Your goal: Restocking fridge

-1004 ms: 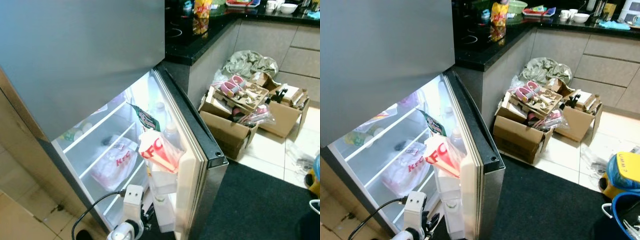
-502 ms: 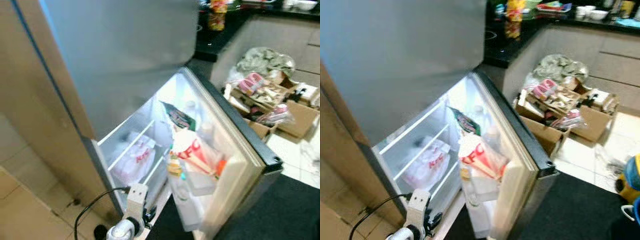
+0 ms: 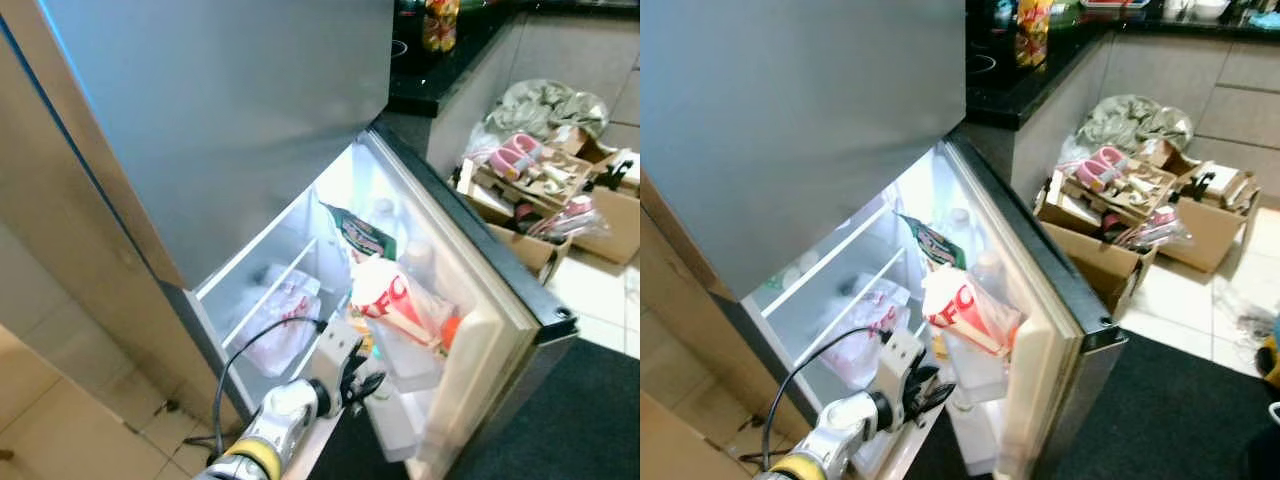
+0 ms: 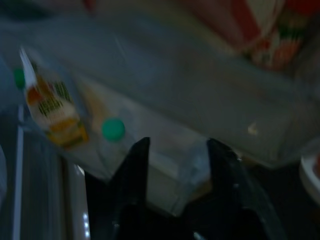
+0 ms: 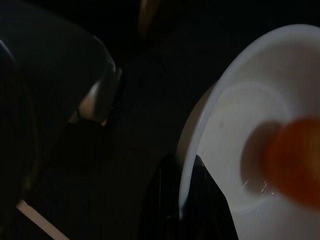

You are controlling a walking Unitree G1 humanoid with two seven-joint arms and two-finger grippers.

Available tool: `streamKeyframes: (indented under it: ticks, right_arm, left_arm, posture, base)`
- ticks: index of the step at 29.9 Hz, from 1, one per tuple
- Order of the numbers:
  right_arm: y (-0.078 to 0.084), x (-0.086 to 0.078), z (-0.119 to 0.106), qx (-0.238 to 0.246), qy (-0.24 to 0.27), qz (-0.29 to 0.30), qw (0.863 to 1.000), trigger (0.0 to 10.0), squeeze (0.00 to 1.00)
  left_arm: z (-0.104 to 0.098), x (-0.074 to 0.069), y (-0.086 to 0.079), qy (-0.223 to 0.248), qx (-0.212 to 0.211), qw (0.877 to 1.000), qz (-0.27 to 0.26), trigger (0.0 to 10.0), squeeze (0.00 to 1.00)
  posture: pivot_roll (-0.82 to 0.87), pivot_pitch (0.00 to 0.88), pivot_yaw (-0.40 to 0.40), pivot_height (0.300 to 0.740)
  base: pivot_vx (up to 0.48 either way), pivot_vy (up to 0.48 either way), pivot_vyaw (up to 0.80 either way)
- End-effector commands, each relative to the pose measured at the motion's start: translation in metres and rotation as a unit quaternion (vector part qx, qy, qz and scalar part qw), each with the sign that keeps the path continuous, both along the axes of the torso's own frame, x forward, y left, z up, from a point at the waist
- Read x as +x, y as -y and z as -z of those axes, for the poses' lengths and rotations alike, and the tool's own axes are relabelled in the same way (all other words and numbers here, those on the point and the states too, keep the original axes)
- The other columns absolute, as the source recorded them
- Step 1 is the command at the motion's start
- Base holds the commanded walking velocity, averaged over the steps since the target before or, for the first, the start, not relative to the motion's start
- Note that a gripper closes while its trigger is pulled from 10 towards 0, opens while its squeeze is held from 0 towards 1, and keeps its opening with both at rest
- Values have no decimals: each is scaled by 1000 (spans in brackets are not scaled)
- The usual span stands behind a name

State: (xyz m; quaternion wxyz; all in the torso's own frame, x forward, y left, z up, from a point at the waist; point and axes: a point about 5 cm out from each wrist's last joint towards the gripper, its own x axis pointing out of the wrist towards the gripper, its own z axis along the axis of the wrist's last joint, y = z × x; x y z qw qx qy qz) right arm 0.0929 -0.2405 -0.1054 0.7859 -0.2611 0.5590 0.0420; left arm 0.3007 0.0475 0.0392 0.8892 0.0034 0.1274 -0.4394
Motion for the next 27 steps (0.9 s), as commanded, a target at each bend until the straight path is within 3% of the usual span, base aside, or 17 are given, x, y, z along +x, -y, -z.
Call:
streamKeyframes:
  ticks: [1, 3, 4, 7, 8, 9, 11, 13, 14, 18, 19, 21, 22, 23, 24, 26, 27]
  right_arm:
    - [-3, 1, 0, 0, 9, 13, 1000, 10000, 0]
    - [-3, 1, 0, 0, 10, 14, 1000, 10000, 0]
    - [-4, 1, 1, -2, 10, 18, 1000, 10000, 0]
    - [-4, 1, 1, -3, 10, 20, 1000, 10000, 0]
    - [-3, 0, 1, -3, 9, 21, 1000, 10000, 0]
    - [-3, 0, 1, -3, 8, 22, 1000, 10000, 0]
    - [-3, 0, 1, -2, 7, 23, 1000, 10000, 0]
    - [-3, 0, 1, -2, 6, 24, 1000, 10000, 0]
    - [-2, 0, 1, -2, 6, 24, 1000, 10000, 0]
    - [-2, -1, 1, -1, 5, 25, 1000, 10000, 0]
    - [-2, -1, 1, 0, 5, 25, 1000, 10000, 0]
    - [-2, 0, 0, 0, 5, 23, 1000, 10000, 0]
    - [-2, 0, 0, 0, 5, 23, 1000, 10000, 0]
    - [-2, 1, 0, 0, 7, 19, 1000, 10000, 0]
    - [-2, 1, 0, 0, 7, 19, 1000, 10000, 0]
    - [-2, 3, -1, 0, 12, 7, 1000, 10000, 0]
    - [-2, 4, -1, 1, 16, -1, 1000, 10000, 0]
  left_arm:
    - [-9, 3, 14, -4, -27, 999, 21, 0, 0]
    - [-15, 4, 21, 0, -38, 999, 34, 0, 0]
    - [-26, 3, 41, 7, -64, 995, 74, 0, 0]
    - [-34, -2, 60, 13, -83, 990, 113, 0, 0]
    - [-40, -7, 75, 17, -98, 985, 142, 3216, 0]
    - [-46, -14, 90, 21, -116, 978, 175, 4510, 0]
    - [-56, -30, 116, 22, -154, 960, 233, 9333, 0]
    - [-59, -34, 122, 20, -165, 954, 248, 9333, 0]
    - [-62, -43, 131, 14, -183, 943, 278, 10000, 0]
    - [-68, -65, 148, -13, -228, 905, 358, 10000, 0]
    - [-65, -66, 147, -17, -229, 907, 354, 10000, 0]
    - [-52, -56, 132, -15, -192, 934, 301, 10000, 0]
    - [-52, -56, 132, -15, -192, 934, 301, 10000, 0]
    - [-39, -46, 117, -7, -140, 958, 251, 10000, 0]
    - [-39, -46, 117, -7, -140, 958, 251, 10000, 0]
    - [-8, -26, 70, 7, 0, 989, 147, 10000, 0]
    - [5, -20, 45, 3, 51, 994, 99, 10000, 0]
  posture:
    - [-199, 93, 89, 740]
    - [-201, 104, 100, 740]
    - [-202, 107, 103, 740]
    - [-201, 111, 109, 740]
    - [-203, 114, 112, 740]
    - [-203, 114, 112, 740]
    - [-206, 116, 113, 740]
    - [-207, 115, 114, 740]
    - [-207, 115, 114, 740]
    - [-208, 111, 117, 740]
    - [-206, 106, 115, 740]
    - [-200, 99, 107, 740]
    - [-200, 99, 107, 740]
    - [-200, 99, 107, 740]
    - [-200, 99, 107, 740]
    - [-178, 87, 85, 740]
    - [-178, 87, 85, 740]
  base:
    - [0, 0, 0]
    - [0, 0, 0]
    - [0, 0, 0]
    - [0, 0, 0]
    - [0, 0, 0]
    - [0, 0, 0]
    - [0, 0, 0]
    - [0, 0, 0]
    - [0, 0, 0]
    - [0, 0, 0]
    - [0, 0, 0]
    - [0, 0, 0]
    - [0, 0, 0]
    - [0, 0, 0]
    - [0, 0, 0]
    - [0, 0, 0]
    - [0, 0, 0]
